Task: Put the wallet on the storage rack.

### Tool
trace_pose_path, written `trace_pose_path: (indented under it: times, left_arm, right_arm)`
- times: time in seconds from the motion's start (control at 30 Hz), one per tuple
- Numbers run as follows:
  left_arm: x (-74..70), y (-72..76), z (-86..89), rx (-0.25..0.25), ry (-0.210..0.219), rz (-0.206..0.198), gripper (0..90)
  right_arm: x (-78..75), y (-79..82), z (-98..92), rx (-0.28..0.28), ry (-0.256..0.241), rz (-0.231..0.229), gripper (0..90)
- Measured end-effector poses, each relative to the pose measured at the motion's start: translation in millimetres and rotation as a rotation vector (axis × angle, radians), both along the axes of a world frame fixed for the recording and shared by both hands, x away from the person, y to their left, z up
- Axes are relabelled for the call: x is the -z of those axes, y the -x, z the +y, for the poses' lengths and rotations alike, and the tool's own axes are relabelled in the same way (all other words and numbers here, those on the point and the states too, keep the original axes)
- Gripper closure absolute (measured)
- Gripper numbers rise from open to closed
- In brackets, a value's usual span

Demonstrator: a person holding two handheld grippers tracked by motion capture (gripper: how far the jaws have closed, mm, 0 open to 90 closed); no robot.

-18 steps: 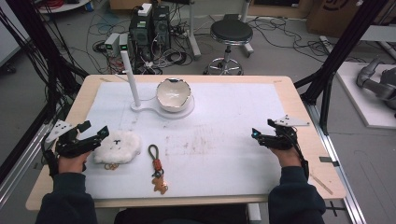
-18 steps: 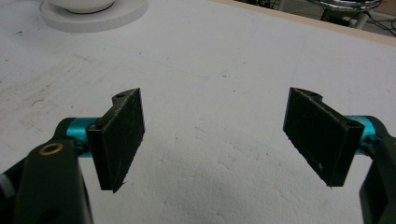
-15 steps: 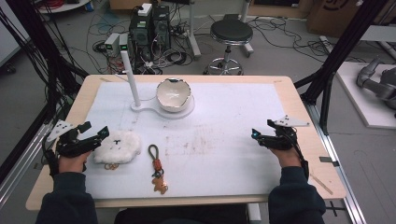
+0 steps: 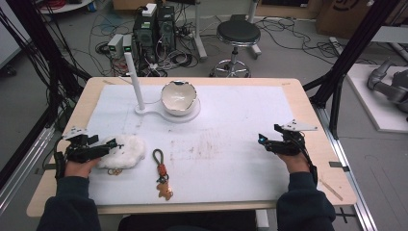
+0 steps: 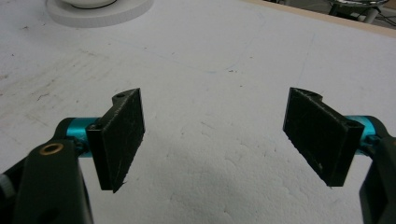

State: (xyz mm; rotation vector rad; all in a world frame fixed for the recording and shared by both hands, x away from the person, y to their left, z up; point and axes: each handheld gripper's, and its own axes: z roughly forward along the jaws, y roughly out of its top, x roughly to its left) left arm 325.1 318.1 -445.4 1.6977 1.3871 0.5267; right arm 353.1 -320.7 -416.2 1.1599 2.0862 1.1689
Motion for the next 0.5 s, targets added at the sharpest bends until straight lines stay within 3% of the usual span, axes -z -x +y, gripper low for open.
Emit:
trace_pose_path:
  times: [0.07, 0.1, 0.13, 0.17, 0.3, 0.33, 0.4, 0.5]
  left_arm:
    - [0.7, -0.6, -0.7, 0.002, -0.008, 0.008, 18.5]
    - [3.4, -1.7, -3.3, 0.012, -0.033, 0.045, 18.5]
    - [3.4, -1.7, -3.3, 0.012, -0.033, 0.045, 18.5]
    - [5.9, -2.6, -4.9, 0.026, -0.036, 0.084, 18.8]
    - [5.8, -2.2, -5.0, 0.034, -0.029, 0.088, 23.7]
    - [5.4, -2.2, -4.7, 0.034, -0.020, 0.093, 27.0]
    - [1.8, -2.0, -2.6, 0.062, 0.005, 0.126, 43.0]
    - [-1.6, -0.2, 2.8, 0.046, 0.043, 0.111, 67.7]
  right_arm:
    - [0.5, -0.2, 1.1, -0.002, 0.006, 0.004, 21.0]
    - [0.8, 0.0, 2.2, -0.003, 0.011, 0.007, 21.0]
    - [0.9, 0.4, 3.1, -0.006, 0.015, 0.009, 21.0]
    - [0.7, 0.9, 4.0, -0.006, 0.017, 0.008, 21.0]
    - [-0.4, 2.0, 5.2, -0.009, 0.019, 0.003, 21.0]
    - [-0.6, 2.5, 5.6, -0.006, 0.021, 0.006, 21.0]
    - [-0.3, 2.8, 6.5, -0.007, 0.019, 0.007, 21.0]
    - [-0.1, 3.6, 9.1, -0.013, 0.019, 0.011, 21.0]
